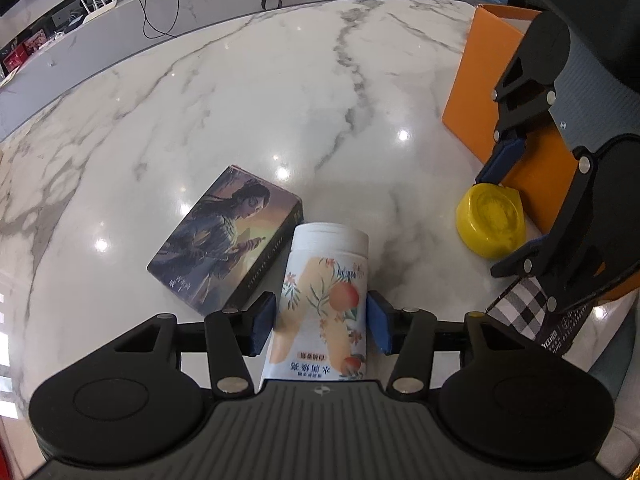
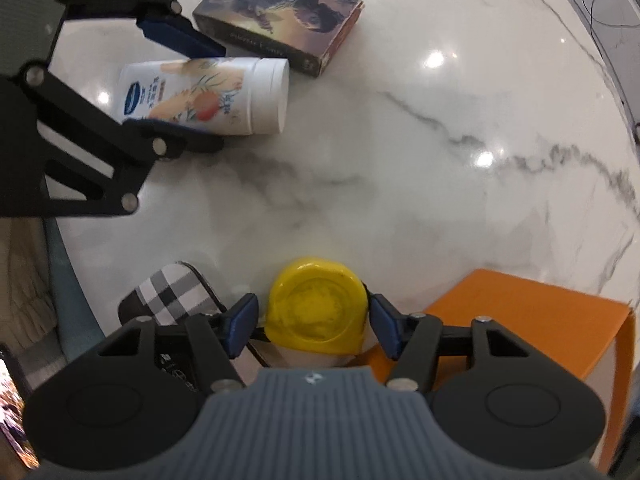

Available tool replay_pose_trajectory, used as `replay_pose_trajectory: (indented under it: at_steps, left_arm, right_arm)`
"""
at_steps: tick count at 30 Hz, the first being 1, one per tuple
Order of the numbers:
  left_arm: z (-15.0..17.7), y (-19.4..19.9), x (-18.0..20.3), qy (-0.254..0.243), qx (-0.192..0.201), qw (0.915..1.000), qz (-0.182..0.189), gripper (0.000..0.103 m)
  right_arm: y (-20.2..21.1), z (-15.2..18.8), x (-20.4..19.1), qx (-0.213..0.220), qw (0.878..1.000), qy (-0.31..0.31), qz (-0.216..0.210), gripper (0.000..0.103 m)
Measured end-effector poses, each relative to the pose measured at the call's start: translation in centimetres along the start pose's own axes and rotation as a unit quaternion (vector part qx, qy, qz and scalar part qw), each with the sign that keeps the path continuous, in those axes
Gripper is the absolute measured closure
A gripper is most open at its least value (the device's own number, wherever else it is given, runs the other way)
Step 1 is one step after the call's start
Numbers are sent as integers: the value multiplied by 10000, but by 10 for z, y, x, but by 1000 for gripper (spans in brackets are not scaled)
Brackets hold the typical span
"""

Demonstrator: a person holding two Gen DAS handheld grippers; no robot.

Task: Organize rigid objects
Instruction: 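Grasp the yellow tape measure with the right tool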

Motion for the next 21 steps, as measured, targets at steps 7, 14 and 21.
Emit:
replay_pose_trajectory:
  at_steps: [7, 14, 21]
  left_arm:
    - [-3, -1, 5, -51, 4, 10000, -57, 51]
    - [-4, 13, 10, 75, 141, 9998, -122, 52]
    - [-15, 41, 17, 185, 373, 9989, -202, 52]
  right_arm:
    - [1, -1, 9, 165, 9997, -185, 45, 49]
    - [19, 7, -19, 532, 9977, -198, 368, 49]
    - [64, 13, -21, 1119, 9916, -379, 525, 49]
Point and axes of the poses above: each gripper's, at about its wrist camera, not at the fingertips, and y roughly against the way its jaws point, x to its right, z to its underside, the point moved 6 cm from there along -y, roughly the way its jaws point, and after that the axes turned 2 degrees about -y, right-handed, at the moved point
